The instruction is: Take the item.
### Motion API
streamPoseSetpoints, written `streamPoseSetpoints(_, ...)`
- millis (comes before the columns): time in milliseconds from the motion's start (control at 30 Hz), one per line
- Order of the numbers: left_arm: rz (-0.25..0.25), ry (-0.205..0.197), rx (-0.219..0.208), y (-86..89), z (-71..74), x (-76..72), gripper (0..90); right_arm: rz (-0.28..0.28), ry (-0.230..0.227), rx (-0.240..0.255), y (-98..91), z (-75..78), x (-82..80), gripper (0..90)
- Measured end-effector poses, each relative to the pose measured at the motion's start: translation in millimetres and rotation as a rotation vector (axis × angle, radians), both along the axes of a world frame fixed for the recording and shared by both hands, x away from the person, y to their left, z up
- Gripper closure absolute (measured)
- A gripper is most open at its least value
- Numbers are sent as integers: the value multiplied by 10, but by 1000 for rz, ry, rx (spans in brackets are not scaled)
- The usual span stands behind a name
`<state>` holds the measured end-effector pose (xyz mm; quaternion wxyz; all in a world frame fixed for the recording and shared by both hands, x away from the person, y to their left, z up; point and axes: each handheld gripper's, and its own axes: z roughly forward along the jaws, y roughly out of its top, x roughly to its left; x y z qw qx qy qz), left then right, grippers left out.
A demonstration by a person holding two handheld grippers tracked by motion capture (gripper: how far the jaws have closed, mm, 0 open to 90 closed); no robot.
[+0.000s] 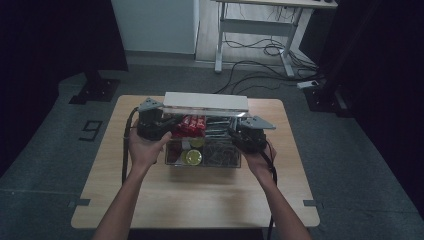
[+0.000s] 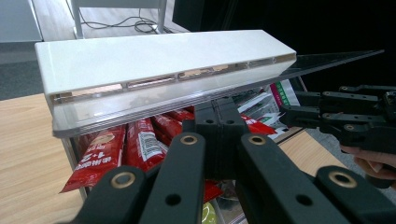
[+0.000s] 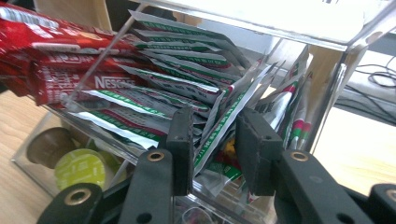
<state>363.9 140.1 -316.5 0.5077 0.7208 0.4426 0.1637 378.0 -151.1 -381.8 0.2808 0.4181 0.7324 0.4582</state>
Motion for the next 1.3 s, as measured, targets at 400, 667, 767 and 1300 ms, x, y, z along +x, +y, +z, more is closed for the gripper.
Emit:
streamPoseSetpoints(400,-8,-2,-4,-31,-6,1,900,-14,-33,-9,-24,11,-31,889)
streamPoseSetpoints(667,-4,-8,-12,-39,-3,5,900,2,-104,67,-116,145,-254,891)
streamPoseSetpoints(767,-3,-9,-15,-43,-3,4,900,7,-115,83,-142,166,-305,891)
streamPoseSetpoints(1300,1,-17,-12,-52,-4,-2,900,21,-159,235,-504,175,-487,893)
